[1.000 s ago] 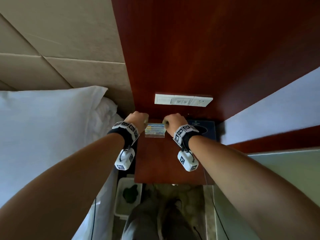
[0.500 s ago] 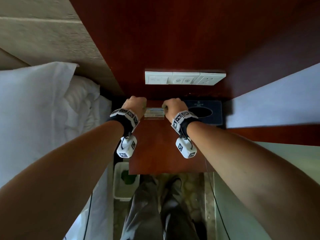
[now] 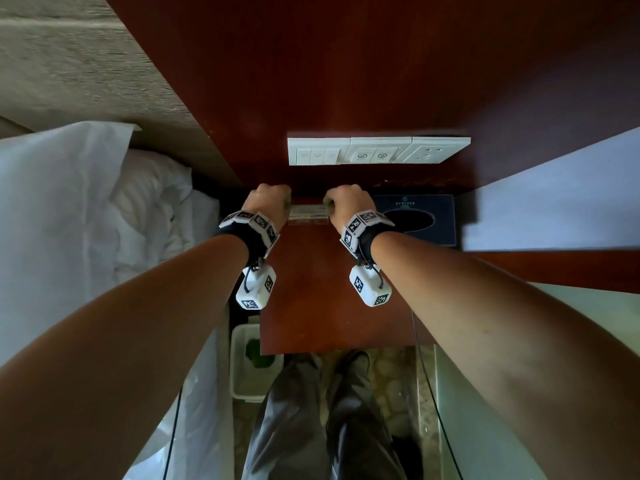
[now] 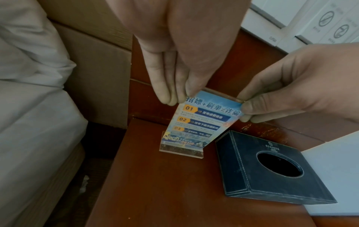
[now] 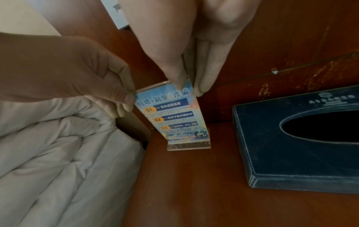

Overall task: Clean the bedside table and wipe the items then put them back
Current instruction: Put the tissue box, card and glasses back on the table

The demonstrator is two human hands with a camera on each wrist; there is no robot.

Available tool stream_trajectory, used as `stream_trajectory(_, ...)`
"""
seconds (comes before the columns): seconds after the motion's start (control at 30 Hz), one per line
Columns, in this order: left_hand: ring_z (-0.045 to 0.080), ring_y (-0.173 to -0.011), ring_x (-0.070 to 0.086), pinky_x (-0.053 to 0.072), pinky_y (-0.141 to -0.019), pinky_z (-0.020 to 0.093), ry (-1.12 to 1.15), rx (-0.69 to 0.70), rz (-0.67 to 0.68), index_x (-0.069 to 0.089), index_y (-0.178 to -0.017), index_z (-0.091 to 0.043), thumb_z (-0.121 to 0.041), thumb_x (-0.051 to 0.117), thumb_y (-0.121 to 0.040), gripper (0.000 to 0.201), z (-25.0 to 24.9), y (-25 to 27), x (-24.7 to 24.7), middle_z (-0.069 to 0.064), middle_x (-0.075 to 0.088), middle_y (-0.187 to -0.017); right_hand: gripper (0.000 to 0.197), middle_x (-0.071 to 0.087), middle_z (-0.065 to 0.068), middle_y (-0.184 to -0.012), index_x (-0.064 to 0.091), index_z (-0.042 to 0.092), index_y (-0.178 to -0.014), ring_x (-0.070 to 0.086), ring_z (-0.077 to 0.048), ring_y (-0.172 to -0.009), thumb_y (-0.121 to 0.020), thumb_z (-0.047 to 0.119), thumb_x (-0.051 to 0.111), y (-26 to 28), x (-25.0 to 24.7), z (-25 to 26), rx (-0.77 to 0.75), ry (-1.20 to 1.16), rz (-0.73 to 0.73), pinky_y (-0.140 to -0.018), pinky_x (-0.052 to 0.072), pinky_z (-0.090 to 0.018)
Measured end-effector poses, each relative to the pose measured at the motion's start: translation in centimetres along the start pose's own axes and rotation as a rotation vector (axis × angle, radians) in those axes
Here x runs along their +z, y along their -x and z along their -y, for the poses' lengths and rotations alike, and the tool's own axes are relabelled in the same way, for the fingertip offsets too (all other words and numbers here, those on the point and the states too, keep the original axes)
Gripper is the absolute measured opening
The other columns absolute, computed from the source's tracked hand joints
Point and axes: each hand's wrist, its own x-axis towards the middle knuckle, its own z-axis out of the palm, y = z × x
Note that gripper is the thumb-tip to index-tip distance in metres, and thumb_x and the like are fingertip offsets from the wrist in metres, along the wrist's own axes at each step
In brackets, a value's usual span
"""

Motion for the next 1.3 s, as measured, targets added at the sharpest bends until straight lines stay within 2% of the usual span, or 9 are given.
stream_trajectory(0.2,0.027,-0.079,0.052,0.044,-0.066,0.036,-0.005,-0.012,0.012,0.06,-0.104,-0.011,-0.014,0.049,-0.096,0.014,0.1,-0.3,0.8,0.012,0.057,-0.097,0.025,0.069,-0.01,-0.108,0.07,0.02,-0.114,0.067,-0.03,-0.096,-0.094,0.011,0.057,-0.2,1.3,-0.7,0.017,-0.016,-0.009,-0.076,0.052,-0.031)
stream_trajectory(0.4,0.026,-0.079,0.05,0.044,-0.067,0.035,0.028,-0.018,-0.021,0.058,-0.11,-0.011,-0.017,0.051,-0.096,0.017,0.4,-0.5,1.6,0.009,0.053,-0.092,0.033,0.07,-0.009,-0.112,0.068,0.021,-0.121,0.067,-0.031,-0.099,-0.093,0.008,0.057,-0.3,2.1,-0.8,0.033,-0.014,-0.01,-0.079,0.054,-0.032)
stream_trajectory(0.5,0.03,-0.082,0.057,0.048,-0.067,0.036,-0.016,-0.052,0.015,0.053,-0.117,-0.011,-0.019,0.058,-0.093,0.026,0.4,-0.4,1.5,0.012,0.059,-0.1,0.04,0.068,-0.008,-0.118,0.062,0.021,-0.129,0.066,-0.03,-0.103,-0.092,0.007,0.058,0.0,1.9,-0.7,0.035,0.016,0.002,-0.08,0.053,-0.033)
stream_trajectory(0.6,0.038,-0.097,0.064,0.052,-0.071,0.04,-0.09,-0.059,0.052,0.049,-0.12,-0.01,-0.025,0.064,-0.089,0.037,0.5,0.5,0.9,0.016,0.062,-0.11,0.043,0.064,-0.007,-0.124,0.057,0.021,-0.134,0.064,-0.03,-0.107,-0.093,0.009,0.058,0.9,0.7,-0.3,0.035,0.031,0.006,-0.081,0.052,-0.034)
stream_trajectory(0.7,0.033,-0.097,0.063,0.052,-0.07,0.038,-0.126,-0.04,0.075,0.049,-0.123,-0.013,-0.029,0.067,-0.088,0.043,0.1,1.9,-0.5,0.013,0.061,-0.113,0.039,0.062,-0.006,-0.125,0.06,0.02,-0.128,0.063,-0.03,-0.108,-0.091,0.008,0.06,2.4,-1.4,0.4,0.025,0.058,0.024,-0.084,0.053,-0.036)
stream_trajectory(0.83,0.023,-0.087,0.061,0.056,-0.072,0.036,-0.145,0.007,0.085,0.053,-0.12,-0.02,-0.03,0.068,-0.085,0.04,-1.0,5.2,-3.4,0.004,0.062,-0.11,0.036,0.063,-0.004,-0.124,0.062,0.02,-0.125,0.064,-0.029,-0.107,-0.09,0.01,0.061,5.5,-5.3,2.3,0.015,0.107,0.06,-0.087,0.054,-0.038)
stream_trajectory(1.0,0.025,-0.102,0.064,0.056,-0.082,0.04,-0.149,0.066,-0.003,0.053,-0.128,-0.024,-0.035,0.07,-0.083,0.049,-2.8,10.9,-7.4,0.001,0.062,-0.119,0.044,0.058,-0.002,-0.136,0.057,0.024,-0.134,0.06,-0.026,-0.118,-0.091,0.016,0.064,10.9,-10.3,4.6,-0.01,0.104,0.071,-0.099,0.051,-0.04)
stream_trajectory(1.13,0.025,-0.112,0.062,0.054,-0.09,0.041,-0.172,0.079,-0.05,0.052,-0.132,-0.024,-0.039,0.071,-0.084,0.054,-4.2,16.2,-10.3,0.0,0.061,-0.126,0.043,0.056,-0.005,-0.138,0.055,0.021,-0.136,0.058,-0.027,-0.12,-0.093,0.019,0.063,15.9,-13.7,5.8,-0.07,0.125,0.021,-0.099,0.05,-0.04)
stream_trajectory(1.3,0.026,-0.11,0.061,0.053,-0.091,0.041,-0.173,0.041,-0.127,0.053,-0.128,-0.024,-0.041,0.071,-0.084,0.051,-4.5,23.7,-11.9,0.001,0.06,-0.124,0.04,0.058,-0.008,-0.135,0.057,0.019,-0.134,0.061,-0.028,-0.115,-0.094,0.019,0.061,21.7,-15.7,7.8,-0.165,0.159,-0.034,-0.096,0.052,-0.039)
